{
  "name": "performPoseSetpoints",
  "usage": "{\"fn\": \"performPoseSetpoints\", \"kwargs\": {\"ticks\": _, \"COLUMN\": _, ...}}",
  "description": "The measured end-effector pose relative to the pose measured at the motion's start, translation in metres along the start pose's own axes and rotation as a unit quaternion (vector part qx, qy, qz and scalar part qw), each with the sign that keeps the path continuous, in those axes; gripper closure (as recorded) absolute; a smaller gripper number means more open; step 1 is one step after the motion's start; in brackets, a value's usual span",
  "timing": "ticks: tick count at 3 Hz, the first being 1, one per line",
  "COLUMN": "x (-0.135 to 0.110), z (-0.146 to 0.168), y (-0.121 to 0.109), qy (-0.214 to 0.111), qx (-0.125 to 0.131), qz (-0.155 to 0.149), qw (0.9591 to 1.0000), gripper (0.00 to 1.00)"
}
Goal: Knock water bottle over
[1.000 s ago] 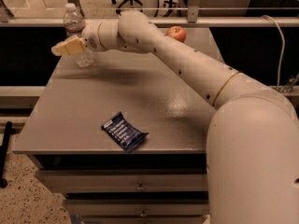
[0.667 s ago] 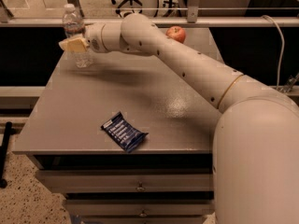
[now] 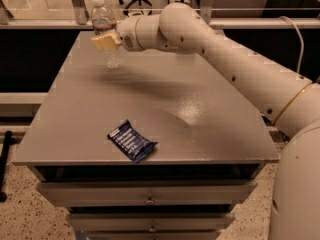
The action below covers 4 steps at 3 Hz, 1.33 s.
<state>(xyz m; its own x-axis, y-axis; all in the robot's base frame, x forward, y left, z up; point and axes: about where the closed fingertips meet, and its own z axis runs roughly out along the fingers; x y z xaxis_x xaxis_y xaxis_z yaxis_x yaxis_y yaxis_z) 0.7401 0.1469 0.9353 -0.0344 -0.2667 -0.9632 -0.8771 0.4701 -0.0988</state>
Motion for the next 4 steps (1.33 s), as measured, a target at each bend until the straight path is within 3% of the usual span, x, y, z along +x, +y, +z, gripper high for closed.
{"fn": "performPoseSetpoints", "kwargs": {"ticks": 1, "x": -0.015, "z": -0.057, "y": -0.011, "qy": 0.040, "qx": 0.003, "qz": -0.023, "qw": 0.9989, "gripper": 1.00}}
{"fn": "performPoseSetpoints", "kwargs": {"ticks": 2, "x": -0.018, "z": -0.100, "y": -0.025, "qy": 0.098, "qx": -0.001, "qz": -0.043, "qw": 0.9942, "gripper": 1.00}}
{"fn": "performPoseSetpoints", "kwargs": {"ticks": 3, "x": -0.009, "z": -0.124, "y": -0.030, "qy": 0.174, "qx": -0.015, "qz": -0.073, "qw": 0.9819, "gripper": 1.00}}
{"fn": "performPoseSetpoints", "kwargs": {"ticks": 4, "x": 0.016, "z": -0.131, "y": -0.018, "qy": 0.267, "qx": -0.051, "qz": -0.116, "qw": 0.9555, "gripper": 1.00}}
